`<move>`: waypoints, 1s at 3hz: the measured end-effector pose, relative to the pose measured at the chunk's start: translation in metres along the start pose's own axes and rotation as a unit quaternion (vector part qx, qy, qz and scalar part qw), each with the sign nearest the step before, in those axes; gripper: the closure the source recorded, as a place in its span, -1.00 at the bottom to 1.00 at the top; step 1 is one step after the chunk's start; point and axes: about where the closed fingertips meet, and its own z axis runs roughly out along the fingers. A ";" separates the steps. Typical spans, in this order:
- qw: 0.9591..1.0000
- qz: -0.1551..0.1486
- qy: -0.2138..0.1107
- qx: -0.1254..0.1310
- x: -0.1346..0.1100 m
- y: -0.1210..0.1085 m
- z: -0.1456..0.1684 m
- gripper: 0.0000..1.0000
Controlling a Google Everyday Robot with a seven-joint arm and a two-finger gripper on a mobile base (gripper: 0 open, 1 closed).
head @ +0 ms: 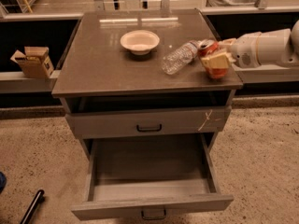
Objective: Pick coke can from middle drawer and place on counter
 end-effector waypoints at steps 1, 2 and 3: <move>1.000 0.000 0.000 0.000 -0.001 0.000 0.000 -0.46; 1.000 0.000 0.000 0.000 -0.001 0.000 0.000 -0.92; 1.000 0.000 0.000 0.000 -0.001 0.000 0.000 -1.00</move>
Offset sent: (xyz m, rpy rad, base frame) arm 0.0000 0.0000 0.0006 0.0000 0.0000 0.0000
